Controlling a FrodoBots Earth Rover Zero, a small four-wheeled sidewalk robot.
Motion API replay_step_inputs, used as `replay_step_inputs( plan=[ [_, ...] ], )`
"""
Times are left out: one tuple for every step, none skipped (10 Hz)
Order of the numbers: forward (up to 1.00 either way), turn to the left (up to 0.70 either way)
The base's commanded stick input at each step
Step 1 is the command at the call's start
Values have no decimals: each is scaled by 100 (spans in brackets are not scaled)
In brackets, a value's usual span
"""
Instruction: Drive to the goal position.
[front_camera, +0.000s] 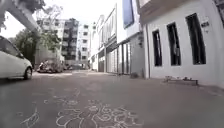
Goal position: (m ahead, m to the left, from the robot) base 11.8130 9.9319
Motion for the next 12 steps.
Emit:
replay_step_inputs(
  plan=[
    [100, 6],
    [100, 6],
    [100, 6],
    [100, 6],
    [100, 6],
    [100, 6],
    [100, 6],
    [100, 38],
    [100, 46],
    [100, 46],
    [100, 46],
    [100, 46]
  ],
)
